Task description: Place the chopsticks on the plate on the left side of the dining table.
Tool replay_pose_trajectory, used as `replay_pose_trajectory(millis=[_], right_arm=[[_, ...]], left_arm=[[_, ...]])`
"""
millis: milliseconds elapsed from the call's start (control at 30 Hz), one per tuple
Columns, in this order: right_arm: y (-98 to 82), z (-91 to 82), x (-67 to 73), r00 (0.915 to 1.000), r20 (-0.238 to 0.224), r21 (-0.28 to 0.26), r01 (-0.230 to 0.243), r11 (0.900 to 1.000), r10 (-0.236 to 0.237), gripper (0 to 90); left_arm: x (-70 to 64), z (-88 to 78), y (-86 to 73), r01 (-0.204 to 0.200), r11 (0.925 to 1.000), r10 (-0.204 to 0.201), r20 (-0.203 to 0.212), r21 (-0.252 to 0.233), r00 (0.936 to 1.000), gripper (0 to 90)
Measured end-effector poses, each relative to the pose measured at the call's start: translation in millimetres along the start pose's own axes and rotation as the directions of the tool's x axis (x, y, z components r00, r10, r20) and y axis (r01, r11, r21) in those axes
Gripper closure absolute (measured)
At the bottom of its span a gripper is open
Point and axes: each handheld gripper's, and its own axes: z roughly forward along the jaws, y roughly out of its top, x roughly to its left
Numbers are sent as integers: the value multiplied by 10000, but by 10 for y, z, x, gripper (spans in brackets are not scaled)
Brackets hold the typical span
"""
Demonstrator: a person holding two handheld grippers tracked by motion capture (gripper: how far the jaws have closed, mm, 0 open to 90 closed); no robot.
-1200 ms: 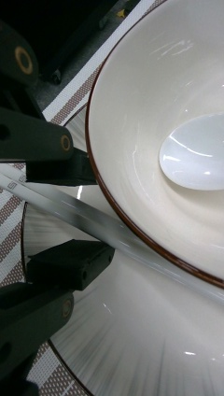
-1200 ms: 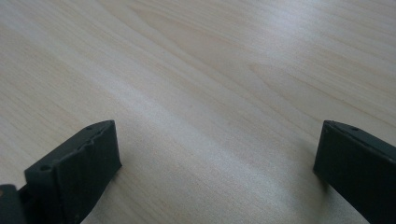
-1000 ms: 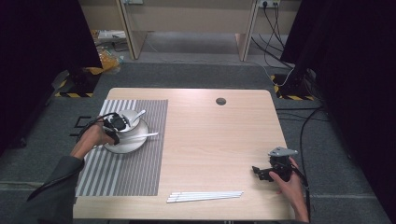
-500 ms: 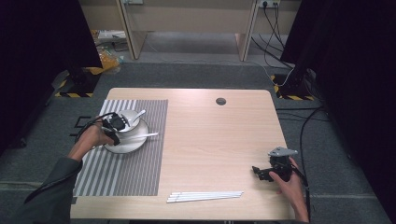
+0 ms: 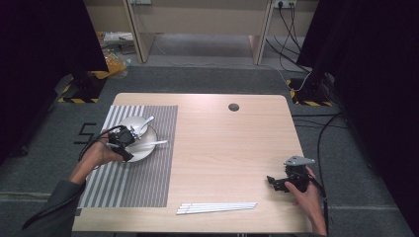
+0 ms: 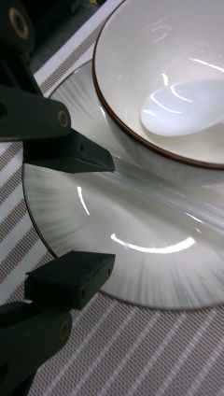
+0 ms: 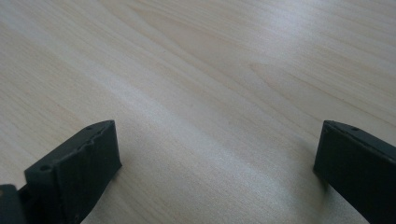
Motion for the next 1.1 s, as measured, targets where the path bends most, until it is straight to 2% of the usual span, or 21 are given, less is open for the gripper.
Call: replay_pose_trajectory(millis=[233, 533, 800, 1100], right_arm=[[-2, -2, 1, 10000, 2, 2, 1, 10000, -1, 3], [-4, -6, 4, 10000, -16, 4, 3, 10000, -3, 3], [-5, -7, 4, 10000, -21, 18, 4, 10000, -4, 4], [-5, -7, 3, 10000, -21, 12, 17, 10000, -17, 4]], left_arm=[[-156, -89, 61, 4, 9968, 27, 383, -805, 9993, 405], [-399, -136, 151, -139, 9866, 290, 910, -1625, 9954, 337], [-601, -141, 206, -465, 9795, 699, 1140, -1962, 9910, 295], [-728, -103, 237, -466, 9733, 796, 1405, -2246, 9869, 283]])
